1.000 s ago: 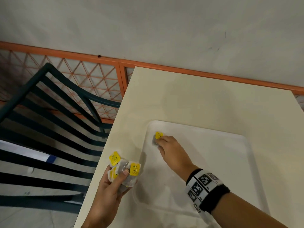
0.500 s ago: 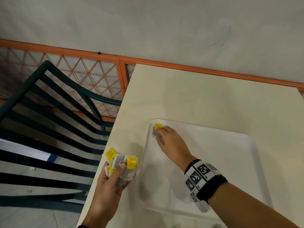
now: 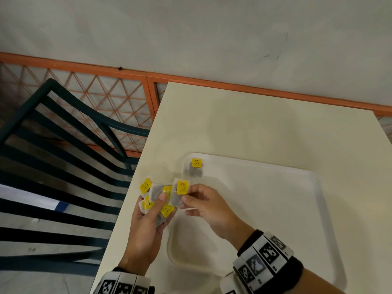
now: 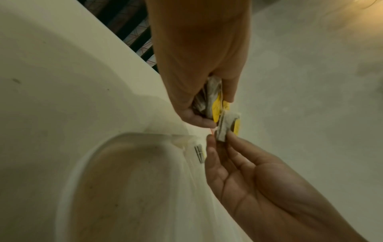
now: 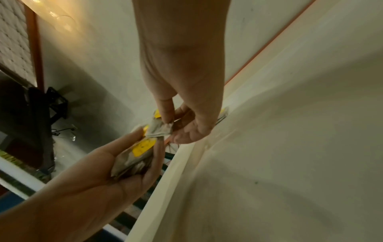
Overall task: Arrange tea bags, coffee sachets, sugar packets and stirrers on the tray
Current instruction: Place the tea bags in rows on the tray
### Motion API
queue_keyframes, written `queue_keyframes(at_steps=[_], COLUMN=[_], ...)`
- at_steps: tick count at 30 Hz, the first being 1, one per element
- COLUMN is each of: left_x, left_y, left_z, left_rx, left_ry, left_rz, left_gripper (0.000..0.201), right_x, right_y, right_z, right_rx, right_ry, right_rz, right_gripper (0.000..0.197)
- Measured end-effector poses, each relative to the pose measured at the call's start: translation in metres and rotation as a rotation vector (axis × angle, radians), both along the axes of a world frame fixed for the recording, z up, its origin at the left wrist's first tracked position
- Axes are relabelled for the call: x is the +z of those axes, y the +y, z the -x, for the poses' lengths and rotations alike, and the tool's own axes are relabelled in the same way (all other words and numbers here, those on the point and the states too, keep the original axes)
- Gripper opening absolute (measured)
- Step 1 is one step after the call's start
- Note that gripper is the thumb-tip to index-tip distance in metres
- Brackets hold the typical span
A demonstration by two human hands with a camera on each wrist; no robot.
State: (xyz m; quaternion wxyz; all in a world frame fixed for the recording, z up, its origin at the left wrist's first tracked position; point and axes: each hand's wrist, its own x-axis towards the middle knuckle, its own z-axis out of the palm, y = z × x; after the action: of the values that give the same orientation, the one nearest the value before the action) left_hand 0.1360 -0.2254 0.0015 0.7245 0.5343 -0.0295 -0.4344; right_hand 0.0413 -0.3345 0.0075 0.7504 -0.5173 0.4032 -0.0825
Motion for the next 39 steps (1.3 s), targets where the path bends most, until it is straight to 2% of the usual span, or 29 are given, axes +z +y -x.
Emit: queue_keyframes(at_steps=[3, 7, 11, 12, 15, 18, 20, 24, 28, 33, 37, 38, 39], left_x=[-0.006, -0.011, -0.012, -0.013, -0.015, -0.015, -0.016, -0.018, -0.017, -0.018, -0.017, -0.017, -0.015], left_y=[0.003, 0.007, 0.01, 0.01, 0.01, 0.009, 0.009, 0.009, 0.01, 0.01, 0.009, 0.007, 0.006], left_z=[-0.001, -0.003, -0.004, -0.005, -0.005, -0.005, -0.005, -0.004, -0.005, -0.004, -0.004, -0.003, -0.002], left_rx=[0.051, 0.077, 0.075, 0.073, 0.073, 0.066, 0.057, 0.058, 0.051, 0.028, -0.006, -0.024, -0.038], left_ry=[0.015, 0.024, 0.024, 0.022, 0.018, 0.012, -0.002, -0.007, -0.003, -0.001, 0.018, 0.024, 0.035], left_rz=[-0.02, -0.061, -0.06, -0.062, -0.065, -0.062, -0.069, -0.084, -0.075, -0.067, -0.053, -0.046, -0.039], left_gripper=[0.041, 0.034, 0.036, 0.035, 0.03, 0.03, 0.037, 0.031, 0.037, 0.033, 0.032, 0.033, 0.035], right_x=[-0.003, -0.014, -0.03, -0.033, -0.037, -0.039, -0.04, -0.044, -0.041, -0.036, -0.027, -0.025, -0.018], right_y=[-0.018, -0.051, -0.072, -0.073, -0.07, -0.06, -0.054, -0.05, -0.055, -0.058, -0.048, -0.041, -0.032], right_z=[0.005, 0.012, 0.015, 0.015, 0.019, 0.022, 0.021, 0.022, 0.02, 0.019, 0.017, 0.015, 0.013], right_rx=[-0.095, -0.25, -0.256, -0.244, -0.164, 0.081, 0.214, 0.335, 0.303, 0.336, 0.246, 0.2, 0.19], right_ry=[-0.007, 0.189, 0.32, 0.353, 0.416, 0.433, 0.413, 0.38, 0.391, 0.437, 0.374, 0.313, 0.253], right_rz=[-0.008, 0.254, 0.427, 0.49, 0.766, 1.168, 1.275, 1.307, 1.233, 1.165, 1.293, 1.289, 1.194], right_gripper=[0.013, 0.02, 0.018, 0.017, 0.032, 0.025, 0.029, 0.047, 0.048, 0.05, 0.034, 0.028, 0.023])
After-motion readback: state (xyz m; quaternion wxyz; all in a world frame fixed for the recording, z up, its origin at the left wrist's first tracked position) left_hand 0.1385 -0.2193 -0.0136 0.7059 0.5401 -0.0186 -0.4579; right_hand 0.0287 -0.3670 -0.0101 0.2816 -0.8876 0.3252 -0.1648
